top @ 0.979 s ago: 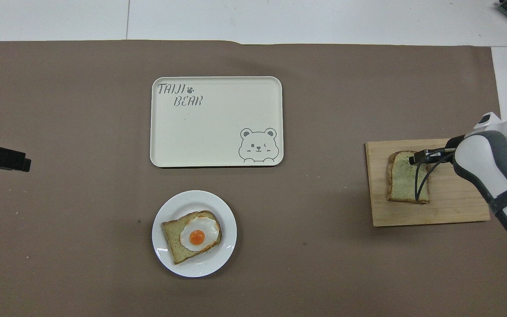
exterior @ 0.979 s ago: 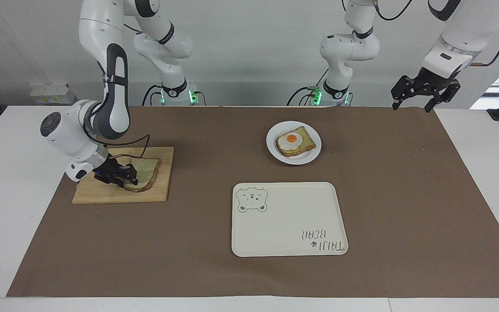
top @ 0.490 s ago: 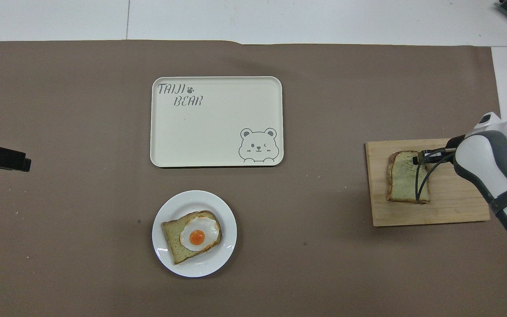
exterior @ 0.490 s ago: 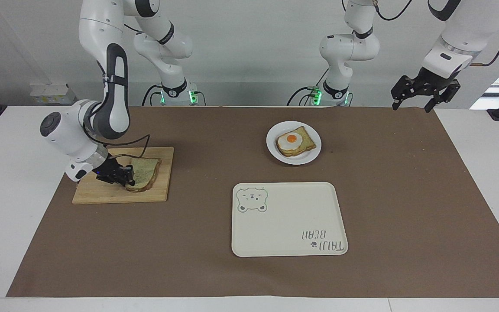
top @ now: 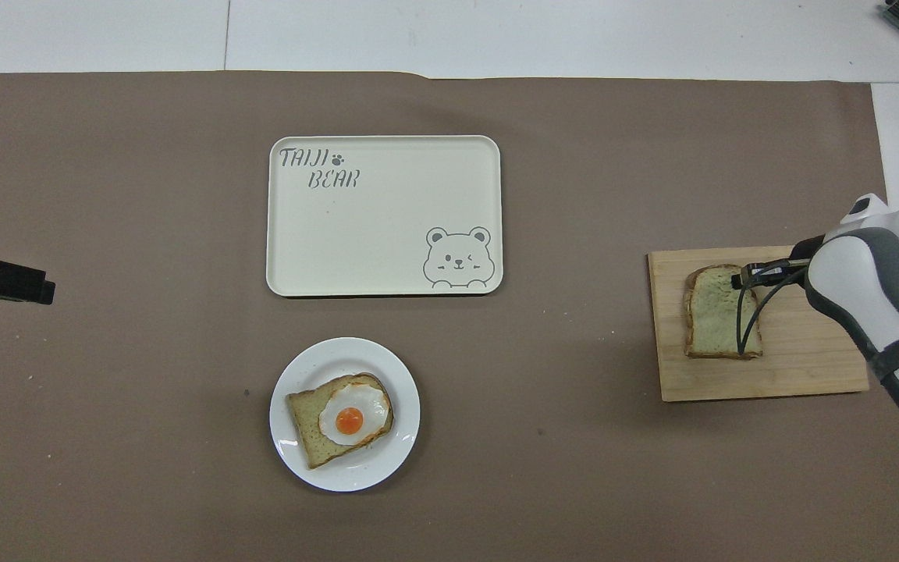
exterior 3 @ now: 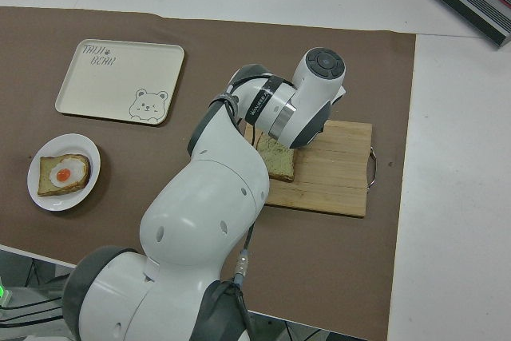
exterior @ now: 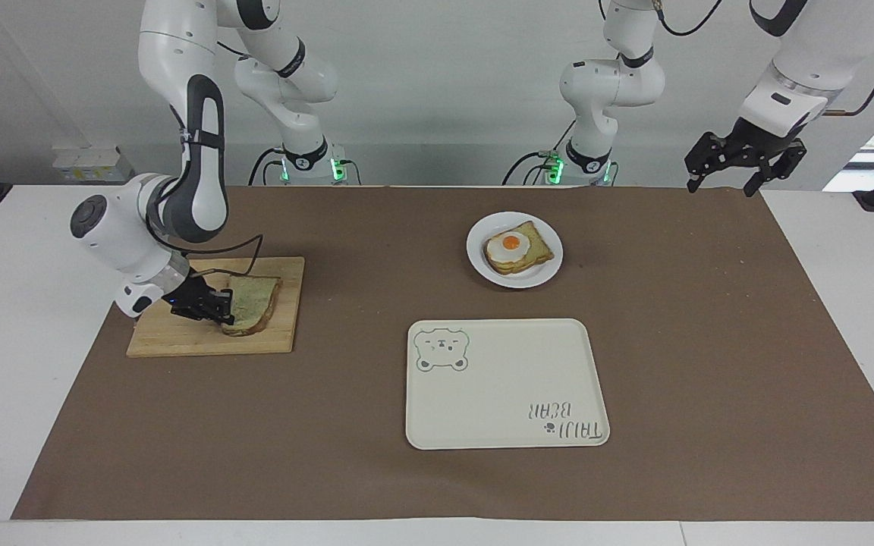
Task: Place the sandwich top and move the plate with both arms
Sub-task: 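Close the right gripper on the bread slice's edge, then lift the bread slice with the right gripper and carry it over the plate, then lower the bread onto the egg toast and open the right gripper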
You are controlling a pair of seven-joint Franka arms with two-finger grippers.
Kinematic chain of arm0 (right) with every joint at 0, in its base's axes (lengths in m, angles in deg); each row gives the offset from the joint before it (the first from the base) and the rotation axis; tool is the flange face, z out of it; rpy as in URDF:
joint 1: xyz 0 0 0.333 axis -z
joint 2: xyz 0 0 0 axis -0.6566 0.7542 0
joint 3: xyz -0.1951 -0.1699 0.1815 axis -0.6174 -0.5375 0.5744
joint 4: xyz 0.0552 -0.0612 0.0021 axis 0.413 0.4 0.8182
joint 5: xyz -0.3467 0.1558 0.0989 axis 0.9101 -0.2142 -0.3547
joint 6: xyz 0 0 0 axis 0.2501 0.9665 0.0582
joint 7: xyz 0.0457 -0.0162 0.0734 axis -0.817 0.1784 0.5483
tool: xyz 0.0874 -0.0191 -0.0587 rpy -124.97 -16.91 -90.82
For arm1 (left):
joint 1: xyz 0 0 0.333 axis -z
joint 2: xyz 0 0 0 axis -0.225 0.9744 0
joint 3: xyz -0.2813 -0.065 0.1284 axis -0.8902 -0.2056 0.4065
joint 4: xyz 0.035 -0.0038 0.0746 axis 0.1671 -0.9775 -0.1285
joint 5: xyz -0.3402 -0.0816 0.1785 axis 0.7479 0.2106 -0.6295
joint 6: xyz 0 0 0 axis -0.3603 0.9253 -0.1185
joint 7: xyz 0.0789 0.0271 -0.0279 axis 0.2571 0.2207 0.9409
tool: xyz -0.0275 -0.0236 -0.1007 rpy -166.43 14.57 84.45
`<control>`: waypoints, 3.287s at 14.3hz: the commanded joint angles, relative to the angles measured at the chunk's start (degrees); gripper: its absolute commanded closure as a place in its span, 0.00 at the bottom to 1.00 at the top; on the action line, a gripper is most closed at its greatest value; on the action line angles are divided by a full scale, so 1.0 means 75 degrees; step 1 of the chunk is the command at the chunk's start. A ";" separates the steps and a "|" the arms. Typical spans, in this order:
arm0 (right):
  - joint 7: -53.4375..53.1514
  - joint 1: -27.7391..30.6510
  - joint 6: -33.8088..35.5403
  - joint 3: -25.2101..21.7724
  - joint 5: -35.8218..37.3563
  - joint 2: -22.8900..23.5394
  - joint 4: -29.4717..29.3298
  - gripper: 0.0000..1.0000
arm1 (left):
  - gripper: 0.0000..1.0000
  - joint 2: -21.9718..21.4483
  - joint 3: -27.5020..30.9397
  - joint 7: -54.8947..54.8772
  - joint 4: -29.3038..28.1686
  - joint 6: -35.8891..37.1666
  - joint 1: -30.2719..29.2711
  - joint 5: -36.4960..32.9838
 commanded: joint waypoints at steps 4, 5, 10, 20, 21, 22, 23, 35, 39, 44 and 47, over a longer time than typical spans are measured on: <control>-0.0550 -0.0102 0.1364 0.0026 0.0334 -0.0615 -0.0768 1.00 | 0.00 -0.0052 -0.0009 0.0040 -0.0002 0.0033 -0.0028 -0.0057; -0.0690 -0.0103 0.1587 0.0073 0.0334 -0.0744 -0.0874 1.00 | 0.00 -0.0052 -0.0009 0.0028 -0.0002 0.0033 -0.0028 -0.0057; -0.1368 -0.0336 0.3168 0.0132 0.0310 -0.0991 -0.1740 1.00 | 0.00 -0.0052 -0.0009 0.0040 -0.0002 0.0033 -0.0028 -0.0057; -0.3678 -0.2011 0.3407 0.0834 -0.0287 -0.1003 -0.1859 1.00 | 0.00 -0.0040 -0.0009 0.0040 -0.0002 0.0045 -0.0028 -0.0057; -0.3819 -0.2210 0.3255 0.0893 -0.0415 -0.0968 -0.1859 1.00 | 0.00 -0.0052 -0.0009 0.0028 -0.0002 0.0033 -0.0028 -0.0057; -0.4018 -0.2386 0.3114 0.0905 -0.0567 -0.0956 -0.1859 1.00 | 0.00 -0.0040 -0.0009 0.0040 -0.0002 0.0045 -0.0028 -0.0057; -0.4263 -0.2608 0.2985 0.0905 -0.0754 -0.0933 -0.1859 1.00 | 0.00 -0.0040 -0.0009 0.0040 -0.0002 0.0033 -0.0028 -0.0057; -0.5566 -0.4787 0.1193 0.0952 -0.2443 -0.0289 -0.1848 1.00 | 0.00 -0.0052 -0.0009 0.0040 -0.0002 0.0033 -0.0028 -0.0057; -0.6024 -0.5456 0.0582 0.0952 -0.2455 0.0156 -0.1859 1.00 | 0.00 -0.0040 -0.0009 0.0040 -0.0002 0.0033 -0.0017 -0.0057; -0.5872 -0.5903 -0.0004 0.0952 -0.2444 0.0672 -0.1812 1.00 | 0.00 -0.0040 -0.0009 0.0040 -0.0002 0.0010 0.0007 -0.0045; -0.5474 -0.5892 -0.0016 0.0952 -0.2409 0.0778 -0.1801 1.00 | 0.00 -0.0040 -0.0009 0.0040 0.0010 -0.0002 0.0018 -0.0045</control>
